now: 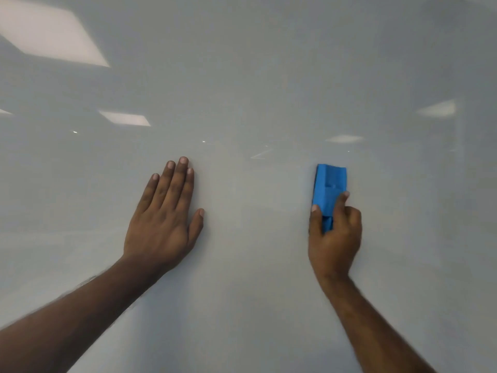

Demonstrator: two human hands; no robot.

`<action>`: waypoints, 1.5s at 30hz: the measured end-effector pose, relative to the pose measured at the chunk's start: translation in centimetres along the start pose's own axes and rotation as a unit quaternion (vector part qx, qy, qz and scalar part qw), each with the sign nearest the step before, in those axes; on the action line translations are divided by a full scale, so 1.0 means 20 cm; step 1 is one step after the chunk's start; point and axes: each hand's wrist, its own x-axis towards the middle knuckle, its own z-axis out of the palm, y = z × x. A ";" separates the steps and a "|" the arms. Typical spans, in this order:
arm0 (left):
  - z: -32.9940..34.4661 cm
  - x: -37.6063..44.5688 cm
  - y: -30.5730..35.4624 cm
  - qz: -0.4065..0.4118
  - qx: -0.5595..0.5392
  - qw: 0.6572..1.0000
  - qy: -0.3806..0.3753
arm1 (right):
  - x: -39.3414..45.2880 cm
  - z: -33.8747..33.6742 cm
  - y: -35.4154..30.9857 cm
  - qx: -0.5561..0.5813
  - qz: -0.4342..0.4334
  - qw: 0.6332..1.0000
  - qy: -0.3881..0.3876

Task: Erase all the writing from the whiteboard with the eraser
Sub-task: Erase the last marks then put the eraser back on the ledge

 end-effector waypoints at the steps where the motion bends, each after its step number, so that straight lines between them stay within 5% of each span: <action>1: 0.00 0.00 0.00 0.001 -0.003 1.000 0.000 | -0.07 -0.01 -0.03 0.012 -0.026 0.999 -0.019; 5: -0.01 -0.01 -0.02 0.012 -0.014 1.000 0.005 | -0.23 -0.09 0.06 -0.002 -0.046 0.997 -0.059; 13: -0.02 -0.03 -0.08 0.042 -0.002 0.999 -0.012 | 0.12 -0.12 0.23 -0.070 0.251 0.965 0.025; 26: -0.12 -0.05 -0.28 0.060 0.001 0.997 -0.050 | -0.22 0.08 -0.64 0.037 -0.048 0.992 -0.111; 34: -0.35 -0.26 -0.68 0.083 -0.038 0.995 -0.043 | -0.50 0.07 -1.10 0.079 -0.267 0.918 -0.283; 45: -0.47 -0.68 -0.91 0.130 -0.060 0.984 -0.109 | -0.89 0.04 -1.25 0.060 -0.322 0.866 -0.378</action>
